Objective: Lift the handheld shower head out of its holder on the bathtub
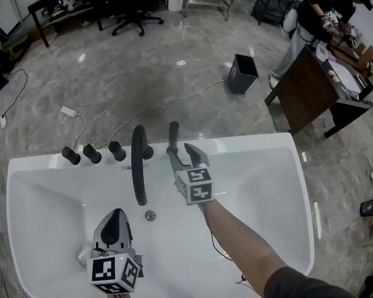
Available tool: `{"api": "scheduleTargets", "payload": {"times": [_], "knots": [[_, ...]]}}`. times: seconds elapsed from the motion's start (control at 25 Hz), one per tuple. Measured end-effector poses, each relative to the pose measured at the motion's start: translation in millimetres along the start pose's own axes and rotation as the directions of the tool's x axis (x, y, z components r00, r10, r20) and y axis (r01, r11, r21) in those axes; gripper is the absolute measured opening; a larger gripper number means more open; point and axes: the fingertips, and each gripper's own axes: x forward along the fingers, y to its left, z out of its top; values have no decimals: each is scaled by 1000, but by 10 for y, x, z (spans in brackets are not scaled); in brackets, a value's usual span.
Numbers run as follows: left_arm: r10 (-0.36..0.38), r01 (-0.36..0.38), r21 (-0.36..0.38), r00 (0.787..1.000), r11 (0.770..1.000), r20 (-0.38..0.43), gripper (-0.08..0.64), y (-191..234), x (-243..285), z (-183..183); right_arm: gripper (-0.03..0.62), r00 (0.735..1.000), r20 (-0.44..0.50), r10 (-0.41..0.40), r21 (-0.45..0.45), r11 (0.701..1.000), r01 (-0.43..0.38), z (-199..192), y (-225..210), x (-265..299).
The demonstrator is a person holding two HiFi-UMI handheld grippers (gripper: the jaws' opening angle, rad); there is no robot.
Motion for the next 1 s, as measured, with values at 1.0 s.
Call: {"api": "scheduleTargets", "payload": {"times": [1.0], "knots": [[34,-34,-27,999,999,-16,17,167,137,-207,135,999,-43,21,-83,996,-25,-48,8,510]]}}
